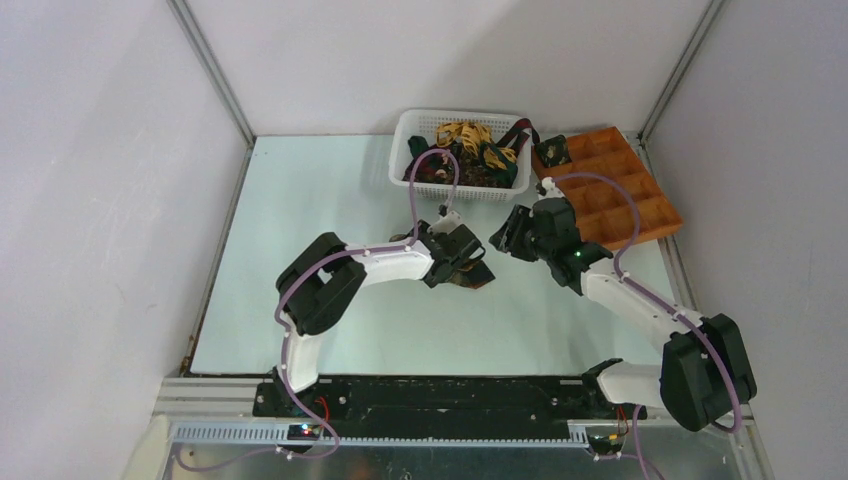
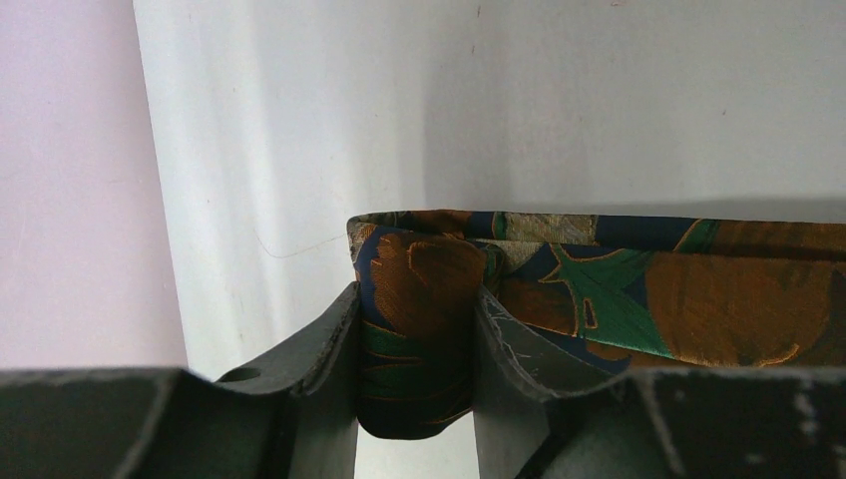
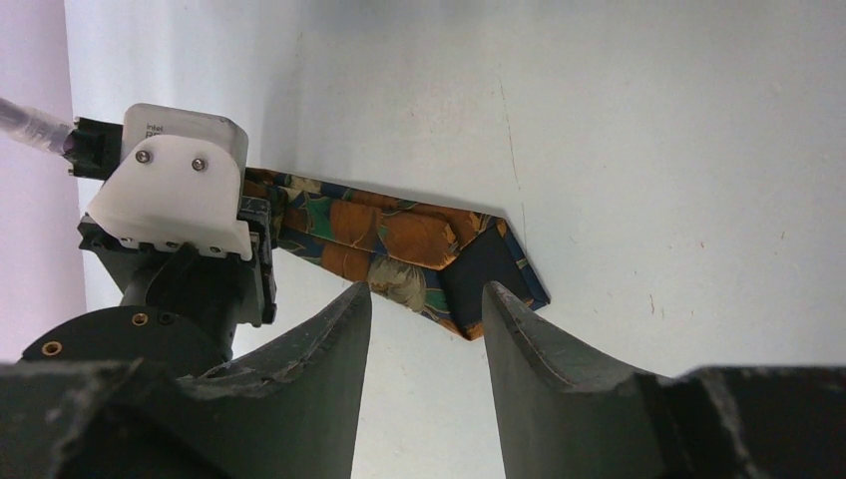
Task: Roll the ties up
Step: Roll the tie at the center of the board.
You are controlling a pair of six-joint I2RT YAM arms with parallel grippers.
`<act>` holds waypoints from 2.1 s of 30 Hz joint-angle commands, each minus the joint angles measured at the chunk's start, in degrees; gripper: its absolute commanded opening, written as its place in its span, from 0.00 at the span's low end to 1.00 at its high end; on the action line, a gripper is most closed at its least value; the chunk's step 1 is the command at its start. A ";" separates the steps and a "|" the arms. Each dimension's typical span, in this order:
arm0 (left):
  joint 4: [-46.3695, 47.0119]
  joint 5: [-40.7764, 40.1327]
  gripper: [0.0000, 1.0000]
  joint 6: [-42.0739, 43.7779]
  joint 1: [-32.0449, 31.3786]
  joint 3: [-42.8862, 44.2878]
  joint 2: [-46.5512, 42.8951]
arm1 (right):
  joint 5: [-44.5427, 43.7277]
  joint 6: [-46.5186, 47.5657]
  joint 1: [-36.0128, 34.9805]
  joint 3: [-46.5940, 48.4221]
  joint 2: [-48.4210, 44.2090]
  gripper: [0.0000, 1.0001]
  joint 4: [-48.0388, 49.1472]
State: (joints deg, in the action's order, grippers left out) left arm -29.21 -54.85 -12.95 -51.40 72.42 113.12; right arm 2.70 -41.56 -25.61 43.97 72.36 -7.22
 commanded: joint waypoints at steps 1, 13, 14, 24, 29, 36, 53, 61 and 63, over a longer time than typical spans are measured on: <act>-0.88 -2.16 0.41 -0.17 -0.89 2.10 0.79 | -0.74 0.76 0.73 -0.11 -1.73 0.48 -0.03; -2.26 0.08 0.45 -1.83 -2.49 3.30 2.28 | 0.68 0.87 1.37 -0.60 -1.11 0.48 0.11; -2.32 0.33 0.46 -1.88 -2.64 3.41 2.54 | 0.72 0.87 1.42 -0.62 -1.00 0.48 0.15; -3.14 1.82 0.56 -2.18 -3.09 4.59 3.05 | 0.99 0.84 1.46 -0.86 -0.68 0.48 0.33; -3.37 3.46 0.66 -3.09 -3.12 5.05 1.91 | 0.92 0.87 1.47 -0.99 -0.94 0.48 0.21; -3.56 7.52 0.69 -3.86 -3.10 6.13 0.50 | 0.90 0.85 1.57 -0.99 -0.96 0.48 0.07; -3.09 18.46 0.70 -6.48 -3.01 7.05 -1.80 | 0.67 0.71 1.44 -0.99 -0.07 0.48 0.11; -2.57 20.14 0.70 -7.76 -1.57 6.26 -5.22 | 0.82 0.69 1.45 -0.99 0.98 0.48 0.97; -2.07 20.71 0.70 -7.92 -0.91 6.58 -6.66 | 1.19 0.58 1.48 -0.99 1.87 0.48 1.74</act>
State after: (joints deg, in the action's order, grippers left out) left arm -33.12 -36.67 -18.37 -53.47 77.76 111.96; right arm 3.68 -41.54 -24.34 42.89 72.66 -7.92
